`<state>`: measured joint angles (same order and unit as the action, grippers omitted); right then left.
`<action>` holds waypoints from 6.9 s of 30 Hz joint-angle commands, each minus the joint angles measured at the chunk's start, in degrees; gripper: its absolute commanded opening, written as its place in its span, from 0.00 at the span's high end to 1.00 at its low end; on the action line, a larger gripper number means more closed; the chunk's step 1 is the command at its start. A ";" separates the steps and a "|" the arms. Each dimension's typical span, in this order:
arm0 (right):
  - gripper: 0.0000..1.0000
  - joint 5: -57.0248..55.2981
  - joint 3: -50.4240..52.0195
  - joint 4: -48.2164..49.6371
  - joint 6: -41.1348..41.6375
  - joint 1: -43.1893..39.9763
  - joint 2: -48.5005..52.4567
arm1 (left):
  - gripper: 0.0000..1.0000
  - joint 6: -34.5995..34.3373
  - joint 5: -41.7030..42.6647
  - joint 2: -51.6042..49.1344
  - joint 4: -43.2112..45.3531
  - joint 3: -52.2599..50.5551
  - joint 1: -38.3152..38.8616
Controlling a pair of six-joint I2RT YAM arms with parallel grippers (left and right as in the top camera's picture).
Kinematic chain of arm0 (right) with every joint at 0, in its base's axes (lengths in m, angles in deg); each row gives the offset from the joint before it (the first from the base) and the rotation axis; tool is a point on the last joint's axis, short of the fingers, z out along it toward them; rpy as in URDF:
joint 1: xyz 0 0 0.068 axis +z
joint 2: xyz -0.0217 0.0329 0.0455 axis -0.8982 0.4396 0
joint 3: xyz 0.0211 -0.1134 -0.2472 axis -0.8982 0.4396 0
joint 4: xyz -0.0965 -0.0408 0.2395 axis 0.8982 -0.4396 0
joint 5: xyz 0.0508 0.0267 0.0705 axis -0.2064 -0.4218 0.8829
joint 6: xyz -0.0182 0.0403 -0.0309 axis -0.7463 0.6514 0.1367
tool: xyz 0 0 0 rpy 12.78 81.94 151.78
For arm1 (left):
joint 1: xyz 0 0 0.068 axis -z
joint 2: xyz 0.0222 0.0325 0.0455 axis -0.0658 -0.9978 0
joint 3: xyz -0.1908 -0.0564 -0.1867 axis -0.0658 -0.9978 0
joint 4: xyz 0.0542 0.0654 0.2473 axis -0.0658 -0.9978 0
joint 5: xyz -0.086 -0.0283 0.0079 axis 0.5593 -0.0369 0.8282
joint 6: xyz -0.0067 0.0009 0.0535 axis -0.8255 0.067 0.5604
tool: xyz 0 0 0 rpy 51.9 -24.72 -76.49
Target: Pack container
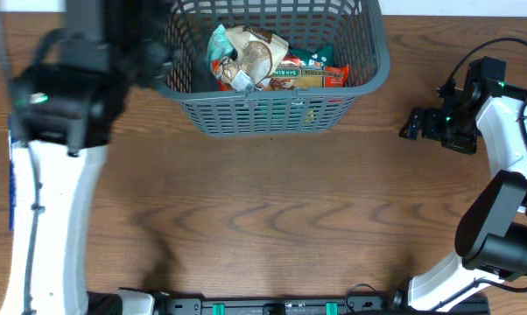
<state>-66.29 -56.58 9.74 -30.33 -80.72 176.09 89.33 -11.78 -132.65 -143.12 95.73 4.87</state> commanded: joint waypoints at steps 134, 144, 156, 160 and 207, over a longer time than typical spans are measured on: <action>0.01 -2.93 0.00 -3.98 -1.55 0.28 0.00 | 0.94 20.79 29.55 -29.24 12.13 20.61 14.62; 0.01 -2.93 0.00 -3.93 -1.55 0.28 0.00 | 0.69 20.72 29.83 -39.26 11.17 20.61 15.34; 0.01 -2.89 -0.17 -0.26 -1.55 0.28 -0.02 | 0.01 18.05 29.79 -35.56 10.56 20.61 15.32; 0.01 -1.40 -3.13 1.05 -3.43 0.28 -0.02 | 0.01 13.46 25.97 -31.47 9.57 20.61 14.43; 0.01 -6.80 15.72 -1.53 2.89 14.60 -59.95 | 0.01 -14.21 13.51 48.11 13.97 -56.02 -7.54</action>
<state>-71.45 -48.58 5.81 -30.07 -67.21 122.78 74.57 1.67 -87.01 -131.39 45.11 -2.80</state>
